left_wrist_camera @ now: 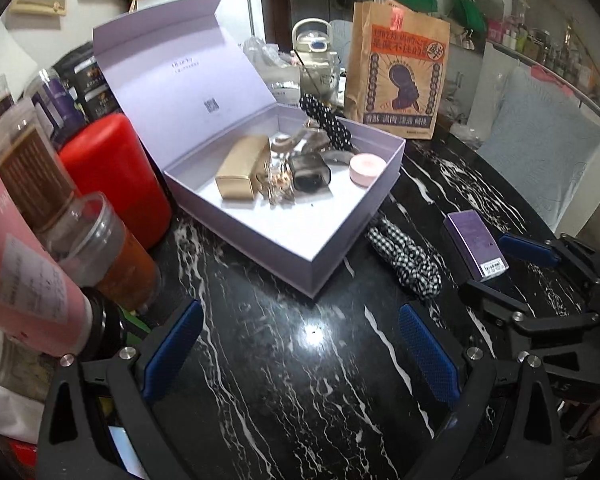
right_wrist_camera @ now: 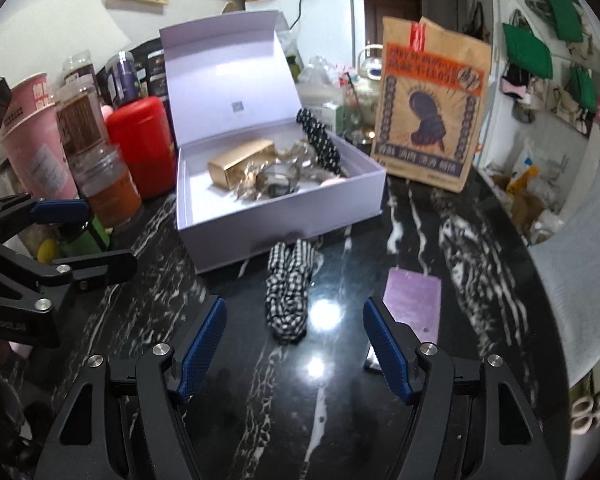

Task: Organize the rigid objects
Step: 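Withdraw both grippers from the box toward the gingham scrunchie and purple box, then grasp the gingham scrunchie with the right gripper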

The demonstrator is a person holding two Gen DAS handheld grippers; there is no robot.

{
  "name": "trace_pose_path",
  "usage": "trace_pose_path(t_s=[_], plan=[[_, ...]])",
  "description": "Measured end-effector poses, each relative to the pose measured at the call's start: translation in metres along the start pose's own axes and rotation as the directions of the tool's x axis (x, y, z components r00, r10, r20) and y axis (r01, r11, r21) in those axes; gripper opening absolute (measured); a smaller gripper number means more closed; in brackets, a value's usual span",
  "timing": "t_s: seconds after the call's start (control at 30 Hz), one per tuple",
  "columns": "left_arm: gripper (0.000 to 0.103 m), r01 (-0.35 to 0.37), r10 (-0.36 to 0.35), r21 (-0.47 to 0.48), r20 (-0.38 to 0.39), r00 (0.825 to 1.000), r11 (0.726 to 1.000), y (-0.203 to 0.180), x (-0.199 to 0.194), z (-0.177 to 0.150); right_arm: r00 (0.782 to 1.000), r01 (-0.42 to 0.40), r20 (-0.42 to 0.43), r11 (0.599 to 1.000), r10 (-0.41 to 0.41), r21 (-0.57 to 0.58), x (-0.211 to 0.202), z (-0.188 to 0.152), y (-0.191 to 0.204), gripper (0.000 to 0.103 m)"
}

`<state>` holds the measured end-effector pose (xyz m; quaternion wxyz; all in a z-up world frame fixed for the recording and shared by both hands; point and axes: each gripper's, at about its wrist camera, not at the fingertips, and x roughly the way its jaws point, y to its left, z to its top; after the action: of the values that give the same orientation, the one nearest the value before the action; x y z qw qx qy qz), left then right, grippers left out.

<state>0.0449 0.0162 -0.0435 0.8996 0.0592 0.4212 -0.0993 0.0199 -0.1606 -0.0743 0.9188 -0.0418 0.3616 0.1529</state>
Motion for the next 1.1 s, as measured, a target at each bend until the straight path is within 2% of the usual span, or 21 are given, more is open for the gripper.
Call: trace_pose_path(t_s=[0.33, 0.47, 0.67, 0.87, 0.97, 1.0, 1.1], plan=[[0.1, 0.021, -0.022, -0.024, -0.063, 0.998, 1.0, 0.01, 0.024, -0.012, 0.996, -0.047, -0.073, 0.999, 0.046, -0.014, 0.036, 0.001, 0.006, 0.071], [0.1, 0.034, -0.036, -0.031, -0.068, 0.997, 0.999, 0.015, 0.029, -0.011, 0.993, -0.062, -0.097, 0.998, 0.06, -0.025, 0.052, 0.006, 0.008, 0.066], [0.1, 0.019, -0.022, -0.027, -0.082, 0.996, 0.999, 0.021, 0.038, -0.009, 0.989, -0.059, -0.135, 0.998, 0.054, -0.035, 0.077, 0.014, 0.011, 0.064], [0.1, 0.016, -0.019, -0.025, -0.104, 0.994, 1.0, 0.021, 0.048, -0.006, 0.984, -0.052, -0.172, 0.998, 0.045, -0.039, 0.093, 0.014, 0.009, 0.051], [0.1, 0.013, -0.015, -0.019, -0.11, 0.994, 1.0, 0.019, 0.05, -0.005, 0.985, -0.032, -0.173, 0.998, 0.023, -0.051, 0.095, 0.012, 0.007, 0.04], [0.1, 0.011, -0.013, -0.018, -0.11, 0.994, 1.0, 0.018, 0.051, -0.005, 0.985, -0.03, -0.171, 0.998, 0.021, -0.055, 0.095, 0.012, 0.007, 0.032], [0.1, 0.017, -0.018, -0.013, -0.113, 0.993, 1.0, 0.013, 0.052, -0.002, 0.984, -0.055, -0.172, 0.997, 0.045, -0.052, 0.091, 0.009, 0.005, 0.027]])
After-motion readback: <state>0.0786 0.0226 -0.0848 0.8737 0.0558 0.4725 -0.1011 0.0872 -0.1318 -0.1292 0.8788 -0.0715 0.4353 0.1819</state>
